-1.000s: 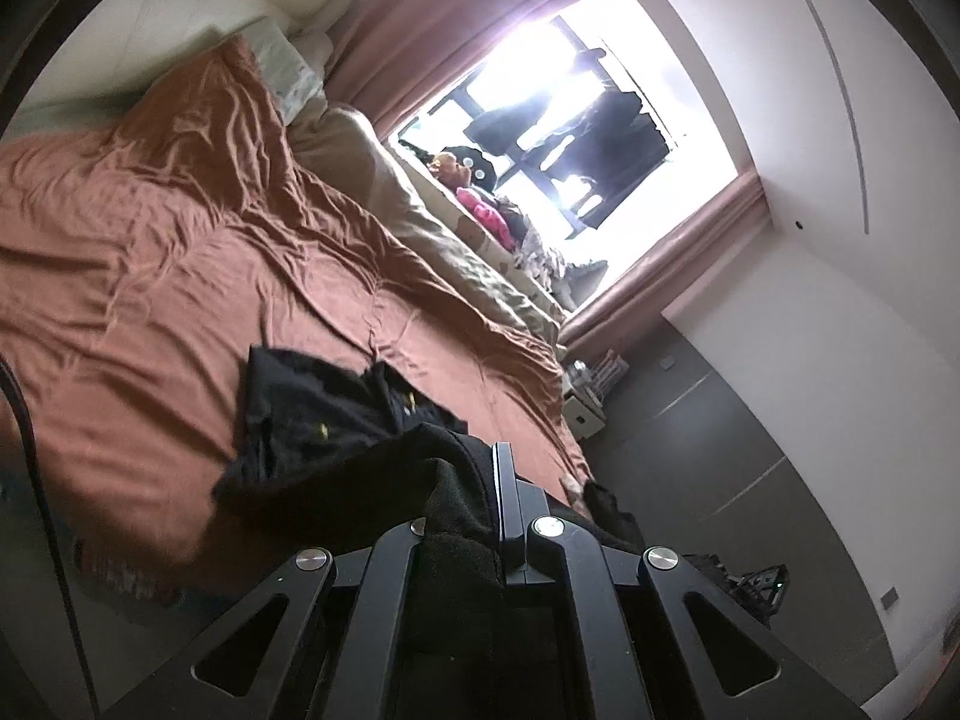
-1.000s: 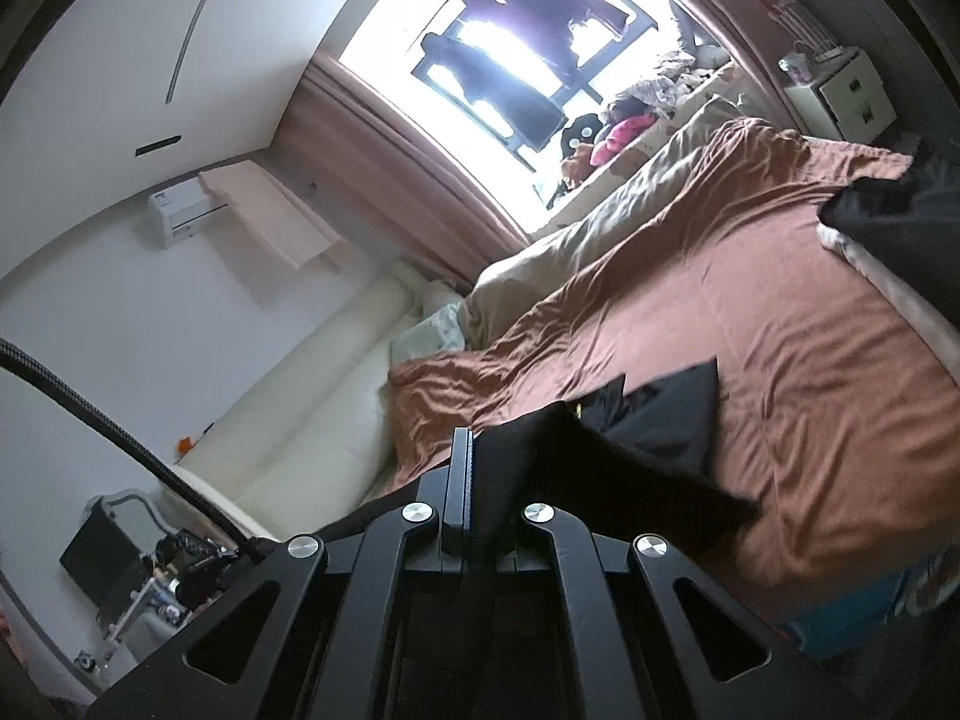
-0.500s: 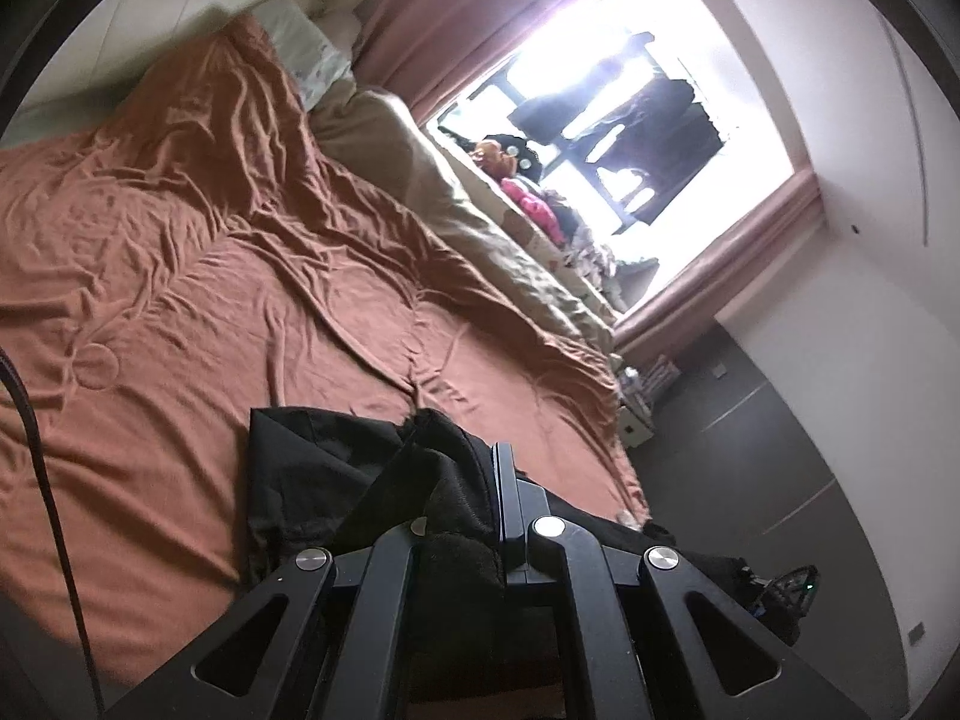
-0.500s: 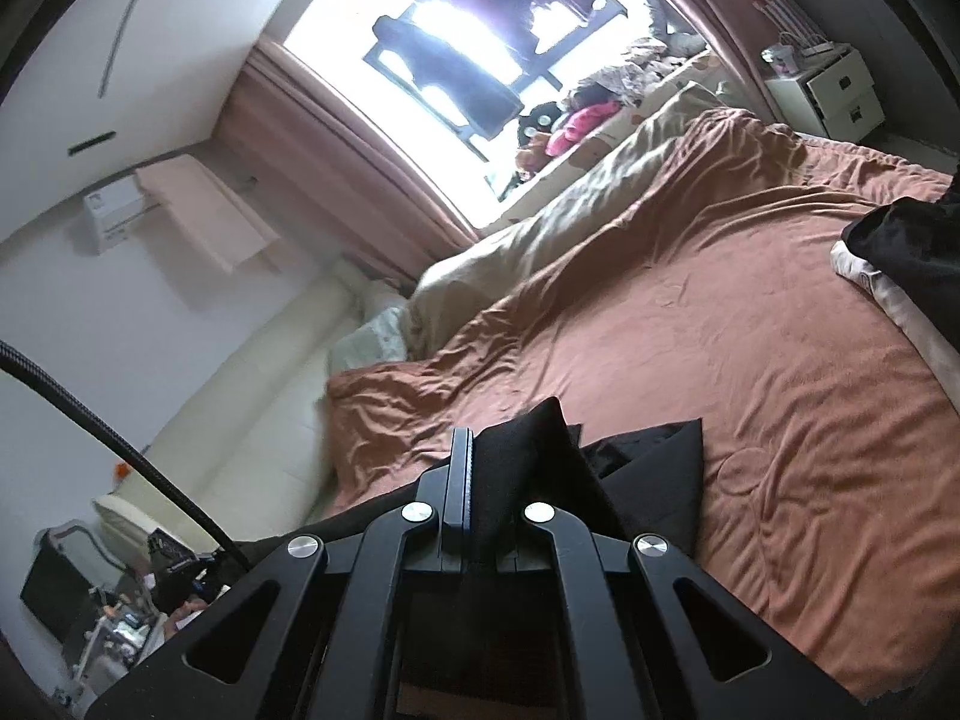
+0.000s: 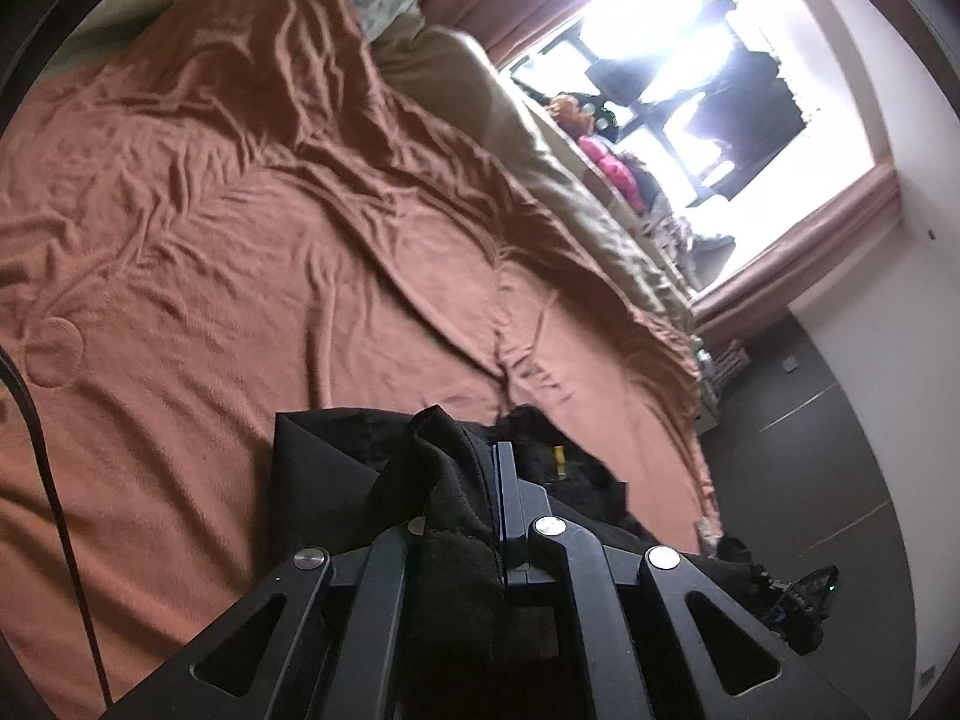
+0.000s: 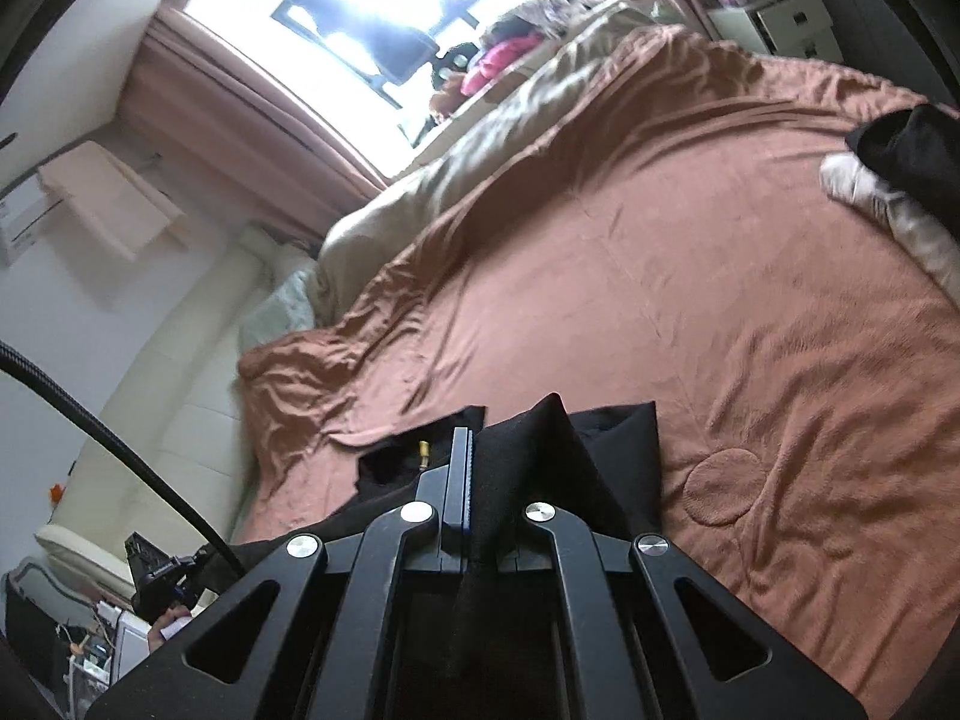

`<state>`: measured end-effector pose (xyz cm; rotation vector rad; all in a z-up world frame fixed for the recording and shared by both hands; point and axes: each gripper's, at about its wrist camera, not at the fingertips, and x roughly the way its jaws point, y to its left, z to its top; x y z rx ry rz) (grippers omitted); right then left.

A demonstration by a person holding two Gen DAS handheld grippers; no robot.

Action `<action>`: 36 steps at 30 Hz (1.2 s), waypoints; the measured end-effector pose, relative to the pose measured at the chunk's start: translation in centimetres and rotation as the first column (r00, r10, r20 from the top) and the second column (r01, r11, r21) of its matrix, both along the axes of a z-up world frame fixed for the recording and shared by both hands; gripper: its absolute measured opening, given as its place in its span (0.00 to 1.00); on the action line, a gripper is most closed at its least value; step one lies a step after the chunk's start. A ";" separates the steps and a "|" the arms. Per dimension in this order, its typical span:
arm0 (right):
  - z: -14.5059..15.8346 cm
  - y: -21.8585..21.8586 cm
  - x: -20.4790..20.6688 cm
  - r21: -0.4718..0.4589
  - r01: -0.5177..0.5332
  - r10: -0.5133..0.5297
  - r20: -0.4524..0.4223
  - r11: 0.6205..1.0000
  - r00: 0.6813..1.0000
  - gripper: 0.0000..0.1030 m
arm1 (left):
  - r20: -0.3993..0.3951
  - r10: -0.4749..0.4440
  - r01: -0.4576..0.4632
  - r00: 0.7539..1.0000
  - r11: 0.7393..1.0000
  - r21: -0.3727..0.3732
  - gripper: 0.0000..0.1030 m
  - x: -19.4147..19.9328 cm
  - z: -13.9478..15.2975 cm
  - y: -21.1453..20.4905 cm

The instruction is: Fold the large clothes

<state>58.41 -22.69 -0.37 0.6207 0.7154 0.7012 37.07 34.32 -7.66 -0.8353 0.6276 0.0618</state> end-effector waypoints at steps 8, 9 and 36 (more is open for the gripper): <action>-0.4 2.2 3.4 -0.067 0.037 -0.043 -0.091 0.997 0.995 0.93 | -0.055 0.018 -0.015 0.998 0.999 0.053 0.87 3.3 -3.0 0.9; -0.1 2.1 3.4 -0.059 0.046 -0.051 -0.085 0.997 0.995 0.93 | -0.043 0.028 -0.025 0.999 0.997 0.071 0.88 3.2 -2.8 0.9; -0.8 1.2 -6.3 -0.512 -0.071 -0.025 -0.177 0.856 0.984 0.93 | -0.337 -0.103 0.152 0.936 0.981 0.121 0.16 -5.7 -10.3 -3.7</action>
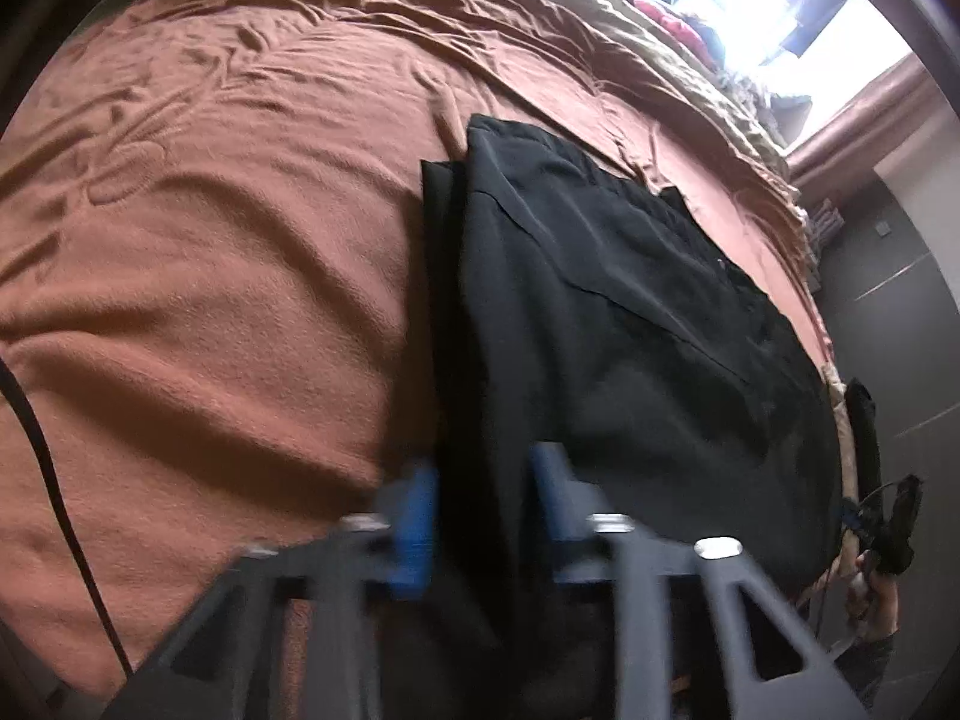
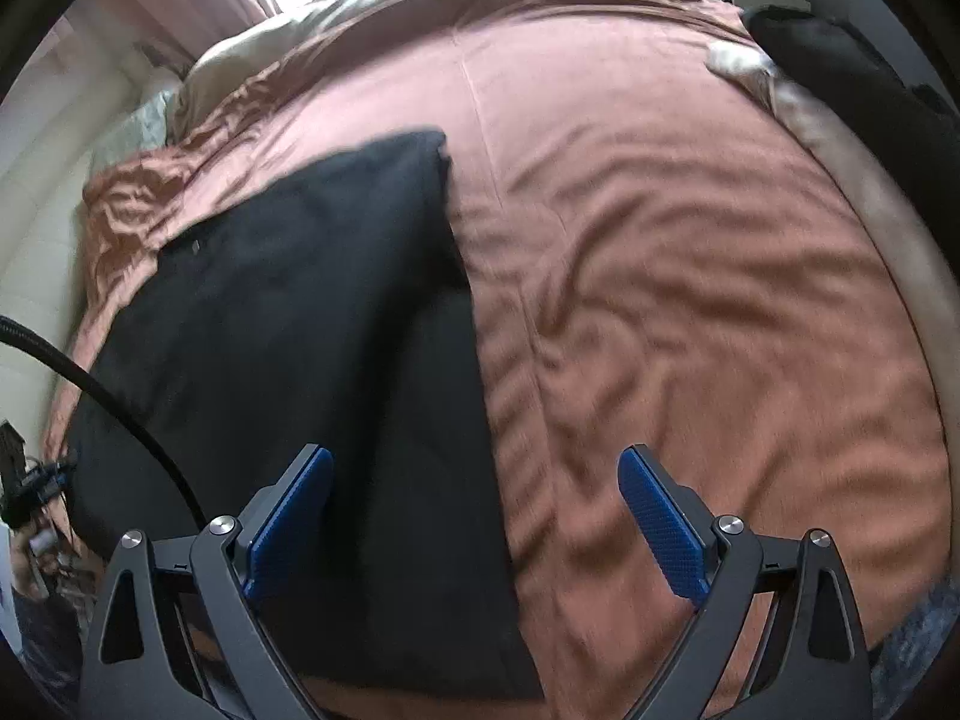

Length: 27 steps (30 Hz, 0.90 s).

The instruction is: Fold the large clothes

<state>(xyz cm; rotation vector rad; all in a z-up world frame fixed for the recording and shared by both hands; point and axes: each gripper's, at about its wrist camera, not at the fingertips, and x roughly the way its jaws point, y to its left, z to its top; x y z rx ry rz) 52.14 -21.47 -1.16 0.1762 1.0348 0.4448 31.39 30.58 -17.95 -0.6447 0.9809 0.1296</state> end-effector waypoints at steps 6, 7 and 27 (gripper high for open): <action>0.2 -2.5 -3.1 -0.010 0.044 -0.044 -0.007 0.999 0.999 0.90 | -0.008 -0.018 0.019 1.000 0.996 0.092 0.06 2.3 1.0 -1.0; 0.7 -2.8 -3.6 -0.004 0.049 -0.049 0.000 0.999 0.999 0.90 | -0.018 -0.013 0.015 1.000 0.996 0.085 0.06 2.6 1.0 -0.9; 10.6 6.5 -11.8 0.041 -0.211 0.197 0.224 0.977 0.954 0.89 | 0.013 0.139 -0.135 0.990 0.979 -0.152 0.61 -8.1 0.0 0.0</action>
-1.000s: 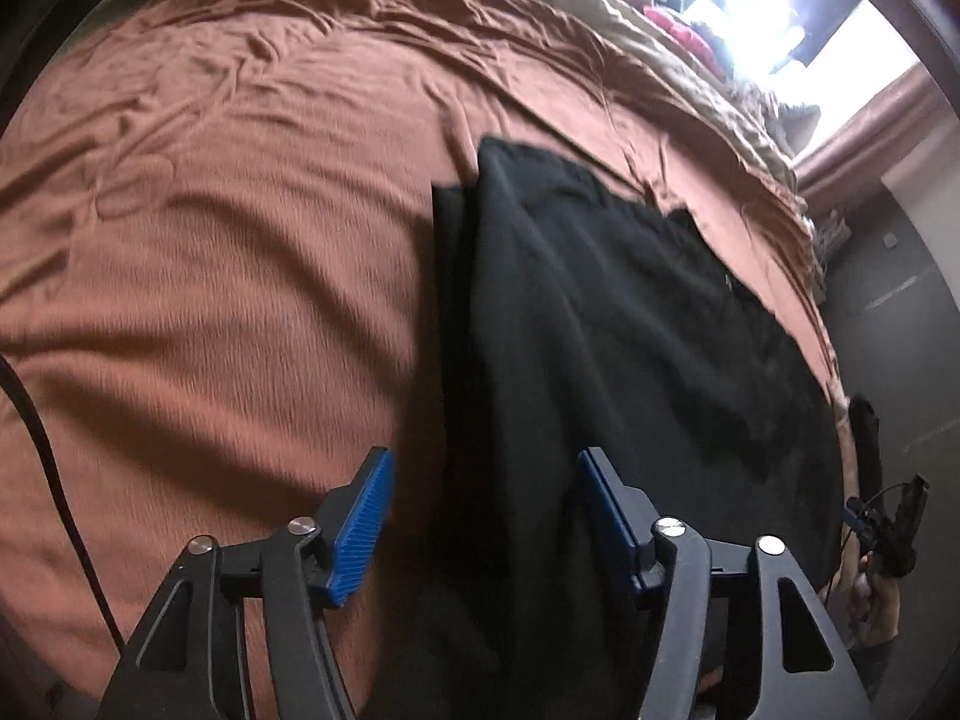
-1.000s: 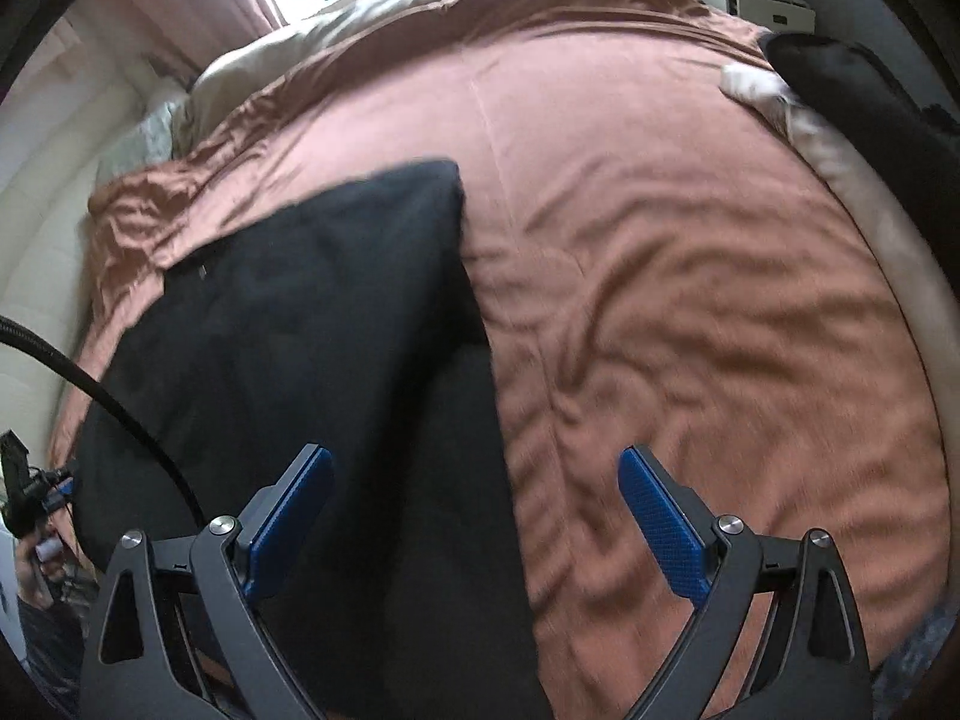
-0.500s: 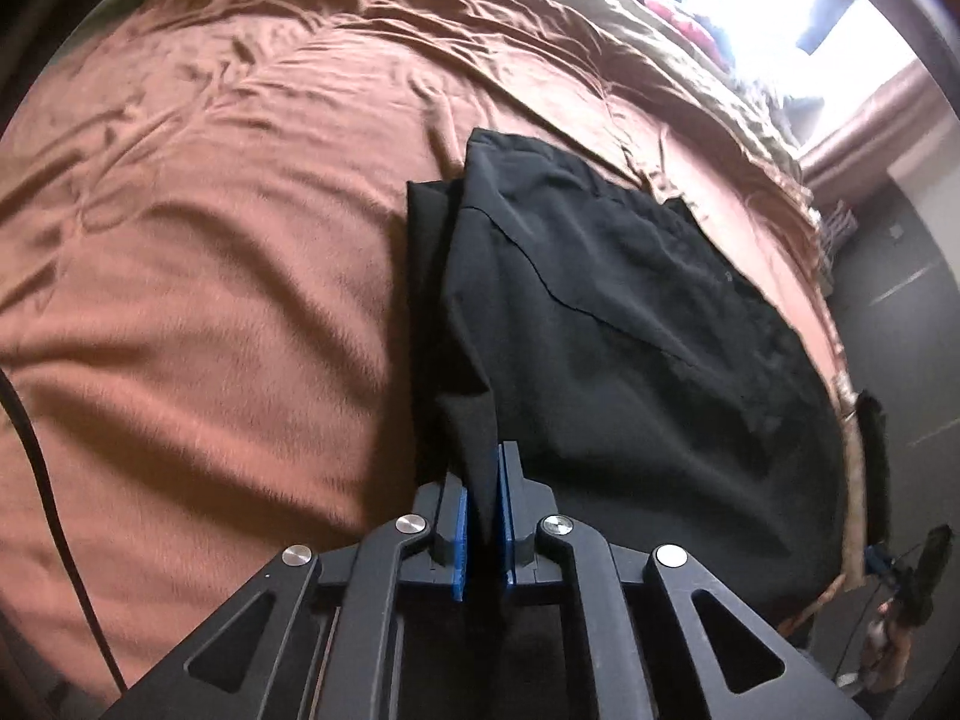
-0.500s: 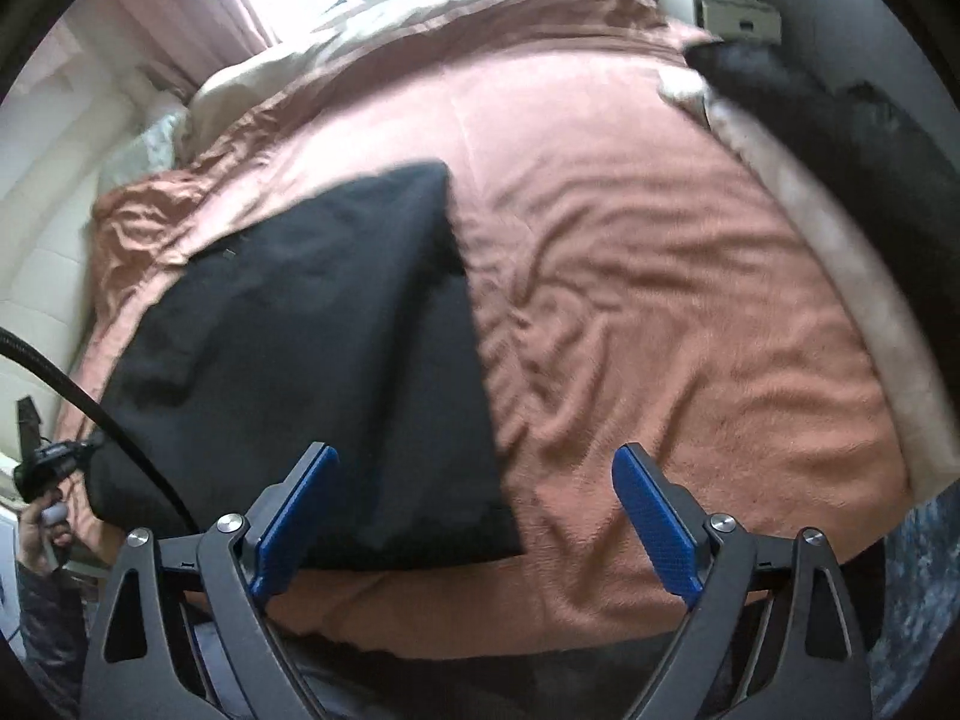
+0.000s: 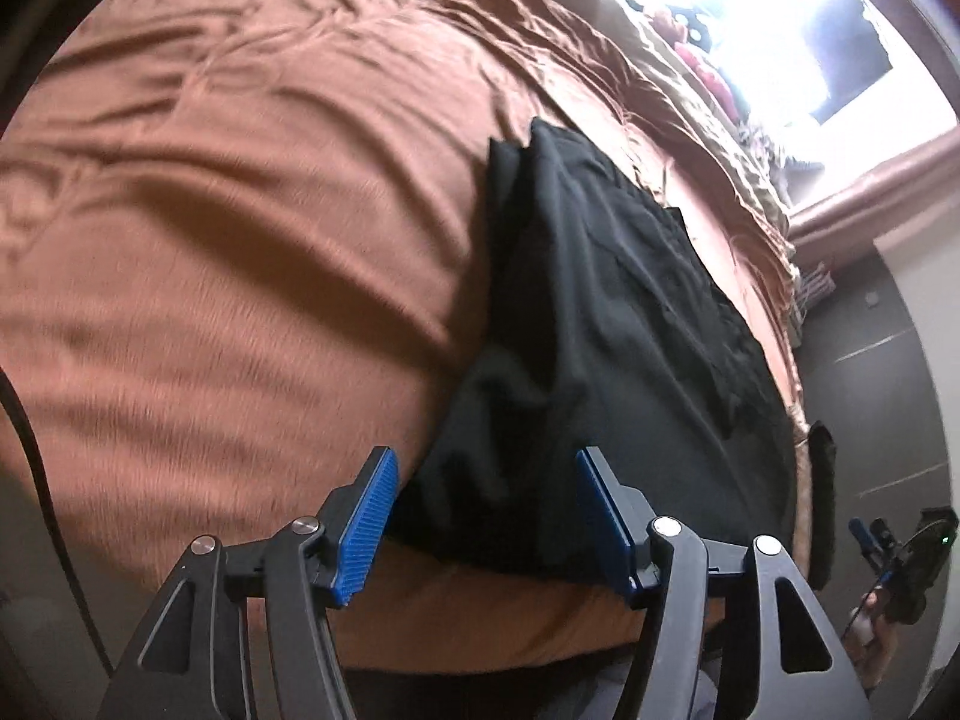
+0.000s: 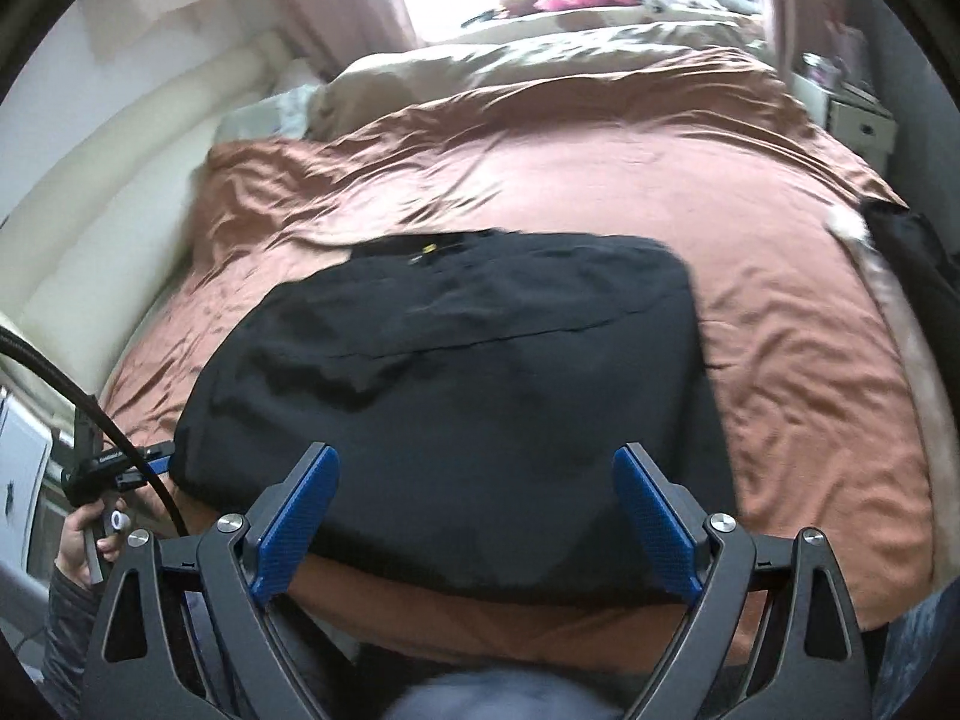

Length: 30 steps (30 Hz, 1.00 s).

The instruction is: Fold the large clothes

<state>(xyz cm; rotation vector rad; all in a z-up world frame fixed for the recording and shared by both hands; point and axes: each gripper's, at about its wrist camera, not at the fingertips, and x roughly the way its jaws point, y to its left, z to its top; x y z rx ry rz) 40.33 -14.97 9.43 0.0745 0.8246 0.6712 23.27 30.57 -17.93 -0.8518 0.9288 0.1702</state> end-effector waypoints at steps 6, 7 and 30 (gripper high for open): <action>-2.4 3.8 -0.6 -0.036 -0.066 0.064 -0.044 0.997 0.997 0.78 | 0.018 0.028 -0.027 0.999 0.997 -0.069 0.61 -1.8 -0.9 0.3; -3.1 4.4 -0.7 -0.049 -0.084 0.081 -0.063 0.995 0.995 0.72 | 0.021 0.029 -0.027 0.999 0.996 -0.083 0.61 -1.9 -1.1 0.3; -10.0 15.8 5.1 -0.300 -0.186 0.144 -0.159 0.936 0.977 0.40 | 0.115 0.064 -0.046 0.991 0.987 -0.154 0.36 -0.9 -2.7 0.0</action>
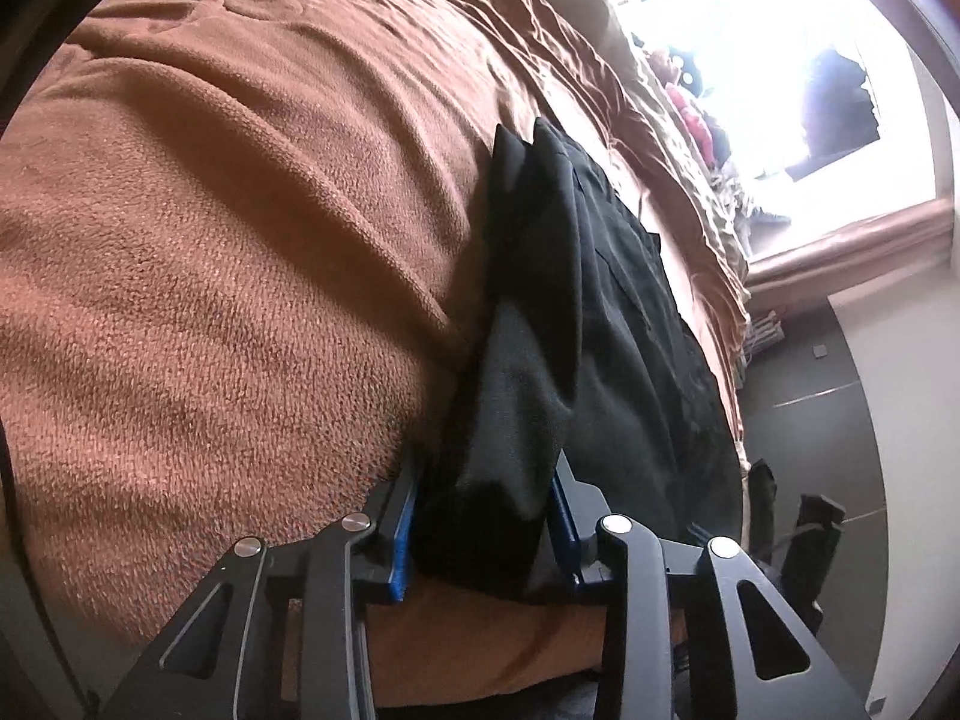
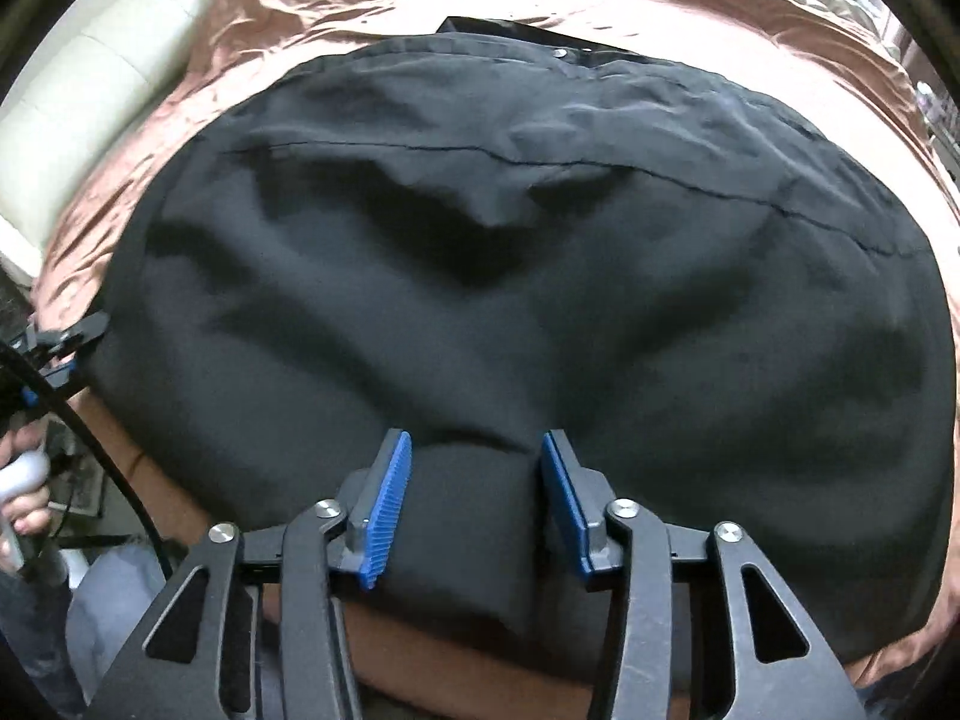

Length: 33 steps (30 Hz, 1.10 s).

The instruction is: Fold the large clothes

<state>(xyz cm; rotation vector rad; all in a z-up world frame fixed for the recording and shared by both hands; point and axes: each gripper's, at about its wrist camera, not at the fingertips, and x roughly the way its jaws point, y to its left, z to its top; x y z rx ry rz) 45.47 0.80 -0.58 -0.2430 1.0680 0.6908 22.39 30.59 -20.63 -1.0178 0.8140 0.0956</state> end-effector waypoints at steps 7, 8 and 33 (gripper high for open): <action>-1.0 3.7 4.5 -0.005 0.064 -0.065 -0.005 0.998 0.998 0.32 | -0.008 0.033 -0.033 0.999 0.999 0.002 0.36 -0.4 -0.1 -0.1; -1.1 4.0 5.4 0.000 0.074 -0.074 -0.009 0.997 0.997 0.32 | -0.008 0.038 -0.038 0.999 0.999 0.002 0.36 -0.4 -0.1 -0.1; -1.7 8.5 17.2 0.175 0.171 -0.177 0.014 0.969 0.984 0.18 | -0.003 0.151 -0.150 0.989 0.979 -0.136 0.21 -2.1 -0.5 -0.3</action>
